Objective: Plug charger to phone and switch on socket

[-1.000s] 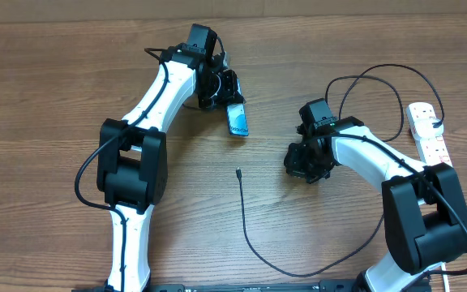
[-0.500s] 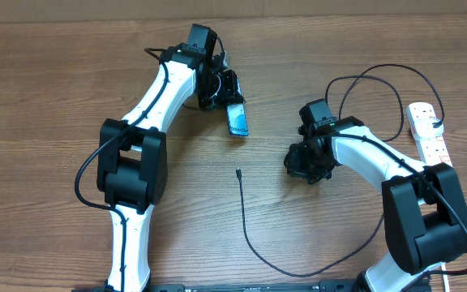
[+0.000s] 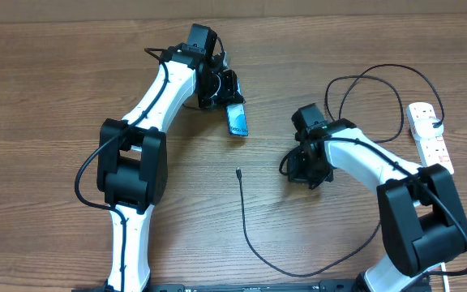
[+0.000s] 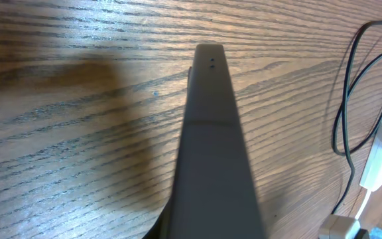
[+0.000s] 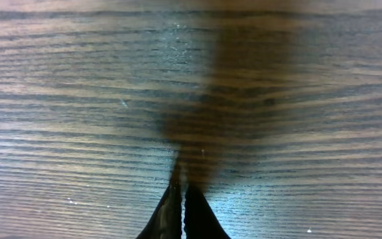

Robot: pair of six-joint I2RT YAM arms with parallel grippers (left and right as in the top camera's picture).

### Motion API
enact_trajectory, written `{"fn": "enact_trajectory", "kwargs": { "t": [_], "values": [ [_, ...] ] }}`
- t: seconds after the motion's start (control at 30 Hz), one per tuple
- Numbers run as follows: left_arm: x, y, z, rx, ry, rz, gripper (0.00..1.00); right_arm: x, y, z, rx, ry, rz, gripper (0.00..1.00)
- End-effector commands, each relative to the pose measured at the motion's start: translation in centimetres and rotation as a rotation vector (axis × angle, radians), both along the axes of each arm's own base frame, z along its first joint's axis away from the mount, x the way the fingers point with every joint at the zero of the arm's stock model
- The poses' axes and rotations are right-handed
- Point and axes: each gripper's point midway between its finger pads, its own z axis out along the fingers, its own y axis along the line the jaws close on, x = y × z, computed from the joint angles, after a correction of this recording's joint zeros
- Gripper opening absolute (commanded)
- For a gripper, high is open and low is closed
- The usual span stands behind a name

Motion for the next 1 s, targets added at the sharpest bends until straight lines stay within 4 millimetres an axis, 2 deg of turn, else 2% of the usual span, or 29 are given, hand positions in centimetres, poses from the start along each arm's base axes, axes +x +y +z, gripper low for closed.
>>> {"fn": "enact_trajectory", "kwargs": {
  "t": [0.0, 0.23, 0.97],
  "values": [
    [0.33, -0.04, 0.68, -0.011, -0.026, -0.016, 0.04, 0.48, -0.07, 0.26, -0.066, -0.044, 0.041, 0.04],
    [0.36, 0.0, 0.69, -0.01, -0.031, -0.021, 0.04, 0.32, 0.75, 0.26, -0.072, -0.057, 0.073, 0.04],
    [0.36, -0.01, 0.69, -0.01, -0.031, -0.021, 0.04, 0.39, 0.79, 0.27, -0.07, -0.06, 0.073, 0.04]
  ]
}}
